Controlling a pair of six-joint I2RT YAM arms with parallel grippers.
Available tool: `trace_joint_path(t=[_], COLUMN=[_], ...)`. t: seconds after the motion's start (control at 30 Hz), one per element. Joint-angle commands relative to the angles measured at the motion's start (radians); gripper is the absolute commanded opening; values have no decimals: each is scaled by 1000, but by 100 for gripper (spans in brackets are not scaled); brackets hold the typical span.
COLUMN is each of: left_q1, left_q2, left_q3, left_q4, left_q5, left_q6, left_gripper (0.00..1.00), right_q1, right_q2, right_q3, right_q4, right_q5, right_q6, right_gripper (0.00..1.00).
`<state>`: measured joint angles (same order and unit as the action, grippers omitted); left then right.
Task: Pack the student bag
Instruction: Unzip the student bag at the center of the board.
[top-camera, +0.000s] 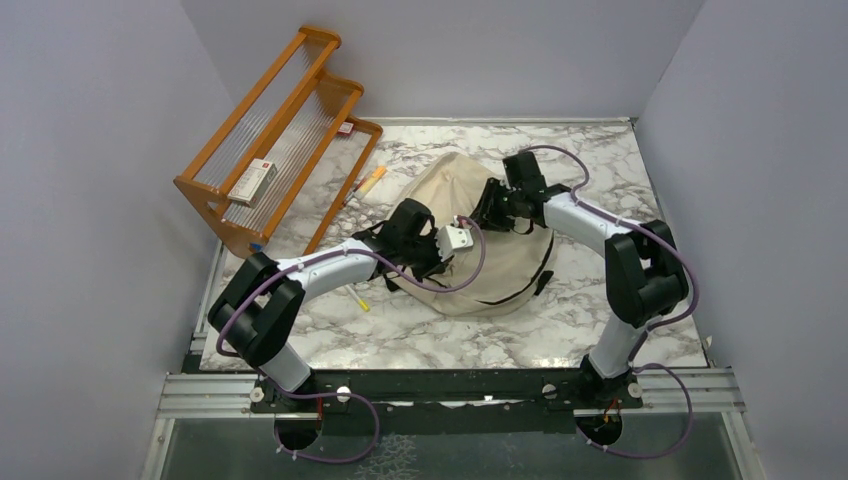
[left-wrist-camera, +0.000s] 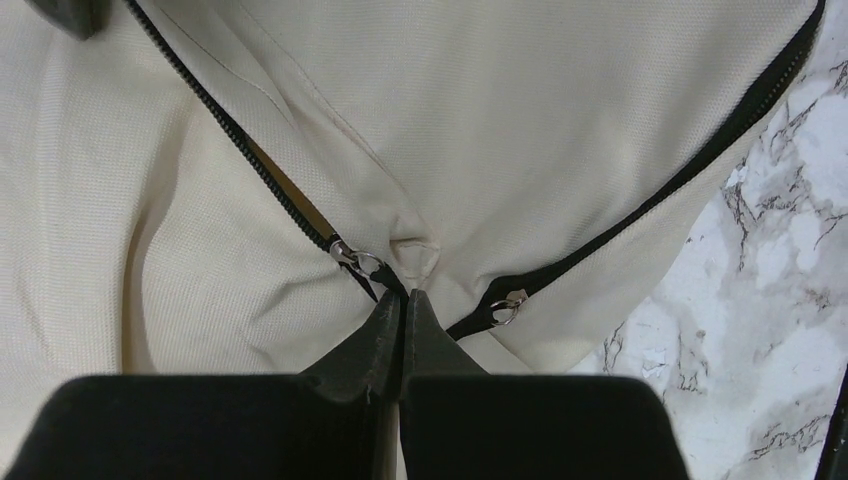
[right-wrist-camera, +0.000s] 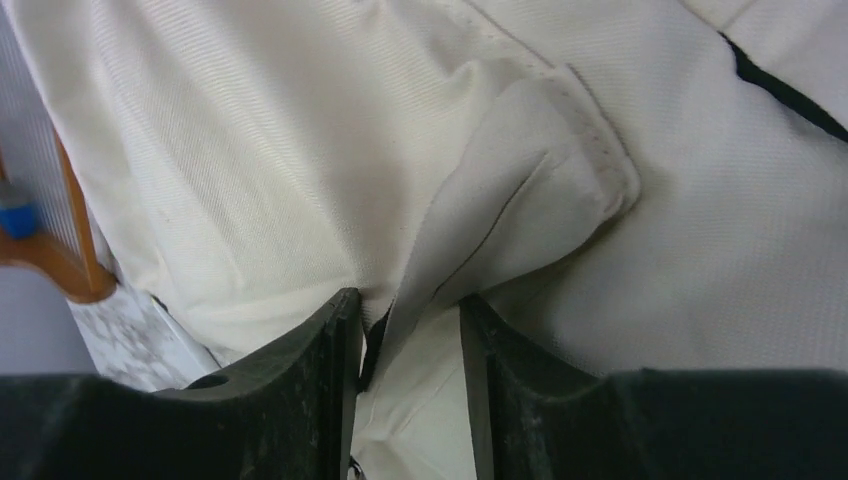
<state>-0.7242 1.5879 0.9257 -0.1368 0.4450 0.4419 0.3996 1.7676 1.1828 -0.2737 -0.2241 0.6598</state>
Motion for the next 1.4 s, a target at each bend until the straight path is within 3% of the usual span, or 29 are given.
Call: trace_joint_path(t=[0.0,0.17,0.2,0.63,0.83,0.93,1.1,1.23,1.37], left_q1=[-14,-14,-14,-9,-7,-5,5,21,46], left_q2=[-39,-45,-44,-34,-38,-52,-91,-120,-131], left_q3=[12,15,17,15,20,28,25,8,-9], left_q4=[-49,-95,-106,-211,-207,-162,-28,80,144], left_q5=[36,-13,-21,-180,-150,-143,-132,-106,-71], left_q6=[7,50,58,164,152,107,-24,-128,-200], left_gripper=[0,0,0,0,0,4,26,43,47], right_q1=[6,3,-1,-91,-97,-97,-97,-97,-96], right_q2=[22,11,13,70,74,38,-35,-82,-124], right_q3=[46,97,114,323,317,269,176,112,45], right_q4=[-28,-37,-43,-101,-104,-82,-83,-101,-65], right_q5=[109,147,151,36,-26,-44,-47,-73,-140], right_q6=[-22,-60,-74,-266,-287,-288,-283,-258,-185], right_gripper=[31,2,1,1,1,9,36,50,58])
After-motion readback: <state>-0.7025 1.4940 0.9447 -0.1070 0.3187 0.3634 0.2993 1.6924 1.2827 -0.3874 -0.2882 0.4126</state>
